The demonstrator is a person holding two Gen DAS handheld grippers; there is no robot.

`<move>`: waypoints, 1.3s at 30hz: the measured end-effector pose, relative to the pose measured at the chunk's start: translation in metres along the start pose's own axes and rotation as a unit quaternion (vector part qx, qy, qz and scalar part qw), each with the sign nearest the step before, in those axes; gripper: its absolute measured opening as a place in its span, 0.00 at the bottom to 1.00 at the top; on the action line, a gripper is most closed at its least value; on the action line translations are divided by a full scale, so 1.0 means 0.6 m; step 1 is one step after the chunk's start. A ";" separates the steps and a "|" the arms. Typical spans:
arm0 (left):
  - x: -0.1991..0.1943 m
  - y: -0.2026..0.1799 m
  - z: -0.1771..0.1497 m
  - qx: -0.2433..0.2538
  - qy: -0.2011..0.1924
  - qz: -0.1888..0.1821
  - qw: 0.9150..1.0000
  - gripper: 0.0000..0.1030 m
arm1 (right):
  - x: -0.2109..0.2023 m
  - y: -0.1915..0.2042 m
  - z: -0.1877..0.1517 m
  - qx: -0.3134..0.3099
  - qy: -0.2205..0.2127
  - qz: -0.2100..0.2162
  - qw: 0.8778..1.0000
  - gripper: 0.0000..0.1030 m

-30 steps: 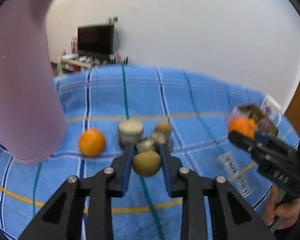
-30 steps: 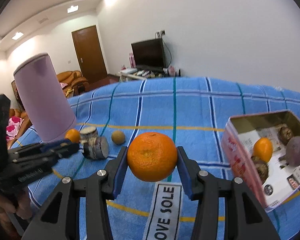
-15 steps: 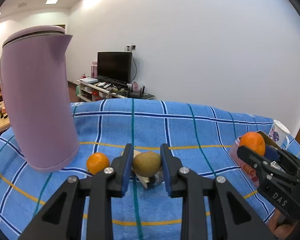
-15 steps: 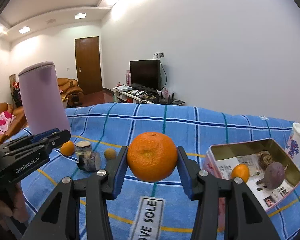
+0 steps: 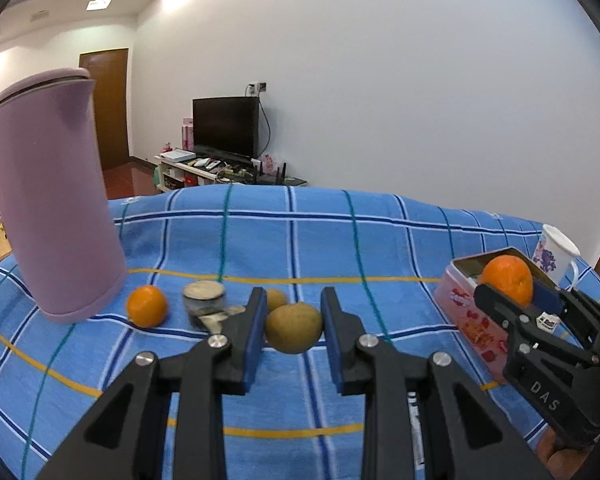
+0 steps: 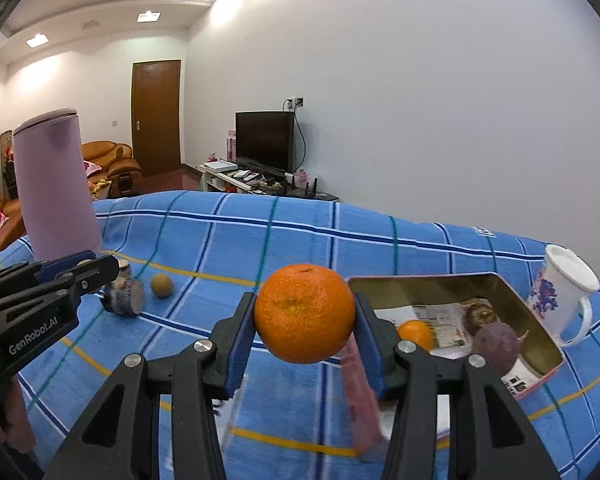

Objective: Organize fruits
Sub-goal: 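Carry the orange and kiwi over the pink tin with both tools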

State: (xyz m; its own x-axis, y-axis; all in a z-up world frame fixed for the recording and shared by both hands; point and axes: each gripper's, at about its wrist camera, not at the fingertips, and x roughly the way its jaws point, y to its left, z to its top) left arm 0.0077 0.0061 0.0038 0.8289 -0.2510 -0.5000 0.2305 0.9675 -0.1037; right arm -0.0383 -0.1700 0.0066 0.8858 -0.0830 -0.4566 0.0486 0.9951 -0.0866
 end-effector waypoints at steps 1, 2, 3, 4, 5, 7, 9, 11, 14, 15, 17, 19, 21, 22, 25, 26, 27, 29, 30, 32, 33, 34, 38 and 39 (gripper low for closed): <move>-0.001 -0.007 0.000 0.001 -0.001 0.000 1.000 0.28 | 0.000 -0.005 -0.001 -0.001 0.000 -0.002 1.000 0.48; -0.001 -0.015 0.001 0.002 -0.001 -0.001 1.000 0.28 | -0.001 -0.010 -0.002 -0.003 0.000 -0.005 1.000 0.48; -0.002 -0.023 0.001 0.002 -0.002 -0.002 1.000 0.28 | -0.001 -0.016 -0.003 -0.004 0.000 -0.007 1.000 0.48; -0.003 -0.030 0.002 0.003 -0.004 -0.002 1.000 0.28 | -0.001 -0.022 -0.003 -0.005 0.000 -0.009 1.000 0.48; -0.003 -0.038 0.002 0.003 -0.005 -0.001 1.000 0.28 | -0.001 -0.027 -0.004 -0.005 0.001 -0.010 1.000 0.48; -0.003 -0.052 0.004 0.003 -0.007 -0.001 1.000 0.28 | -0.001 -0.039 -0.005 -0.005 0.001 -0.011 1.000 0.48; -0.003 -0.068 0.005 0.003 -0.008 0.001 1.000 0.28 | -0.003 -0.050 -0.006 -0.007 -0.001 -0.014 1.000 0.48; -0.003 -0.084 0.005 0.005 -0.008 0.001 1.000 0.28 | -0.004 -0.061 -0.005 -0.009 -0.003 -0.016 1.000 0.48; 0.001 -0.108 0.006 0.009 -0.007 0.002 1.000 0.28 | -0.006 -0.082 -0.005 -0.004 -0.006 -0.018 1.000 0.48; 0.002 -0.116 0.006 0.010 -0.006 0.001 1.000 0.28 | -0.006 -0.089 -0.004 -0.002 -0.007 -0.021 1.000 0.48; 0.004 -0.134 0.006 0.013 -0.007 -0.001 1.000 0.28 | -0.006 -0.104 -0.004 -0.002 -0.009 -0.023 1.000 0.48; 0.006 -0.154 0.006 0.019 -0.008 -0.002 1.000 0.28 | -0.006 -0.119 -0.004 0.000 -0.010 -0.023 1.000 0.48; 0.010 -0.169 0.006 0.024 -0.007 -0.003 1.000 0.28 | -0.004 -0.134 -0.004 0.003 -0.008 -0.021 1.000 0.48; 0.012 -0.177 0.006 0.025 -0.006 -0.003 1.000 0.28 | -0.003 -0.144 -0.005 0.006 -0.007 -0.020 1.000 0.48; 0.022 -0.198 0.006 0.024 -0.001 -0.004 1.000 0.28 | 0.003 -0.170 -0.006 0.013 -0.002 -0.013 1.000 0.48; 0.024 -0.206 0.006 0.024 0.001 -0.005 1.000 0.28 | 0.005 -0.177 -0.006 0.014 -0.001 -0.011 1.000 0.48; 0.027 -0.214 0.006 0.025 0.001 -0.006 1.000 0.28 | 0.007 -0.184 -0.006 0.014 0.000 -0.009 1.000 0.48; 0.031 -0.230 0.006 0.027 0.001 -0.009 1.000 0.28 | 0.011 -0.198 -0.006 0.014 0.002 -0.006 1.000 0.48; 0.032 -0.237 0.006 0.028 0.001 -0.010 1.000 0.28 | 0.014 -0.205 -0.006 0.016 0.004 -0.005 1.000 0.48; 0.036 -0.252 0.005 0.030 0.002 -0.011 0.999 0.28 | 0.020 -0.221 -0.008 0.021 0.010 -0.006 1.000 0.48; 0.039 -0.259 0.005 0.030 0.002 -0.013 0.999 0.28 | 0.022 -0.229 -0.009 0.023 0.012 -0.007 1.000 0.48; 0.041 -0.263 0.005 0.029 0.003 -0.014 0.999 0.28 | 0.025 -0.235 -0.010 0.024 0.014 -0.008 1.000 0.48; 0.053 -0.285 0.009 0.028 0.007 -0.018 0.999 0.28 | 0.032 -0.259 -0.010 0.020 0.018 -0.018 0.999 0.48; 0.056 -0.291 0.010 0.028 0.008 -0.018 0.999 0.28 | 0.034 -0.263 -0.010 0.019 0.019 -0.020 0.999 0.48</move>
State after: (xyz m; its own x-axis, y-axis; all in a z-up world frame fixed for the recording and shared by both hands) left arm -0.0016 -0.1716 0.0106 0.8114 -0.2846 -0.5106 0.2886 0.9546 -0.0736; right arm -0.0309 -0.3291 0.0055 0.8642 -0.1244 -0.4875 0.1025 0.9922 -0.0716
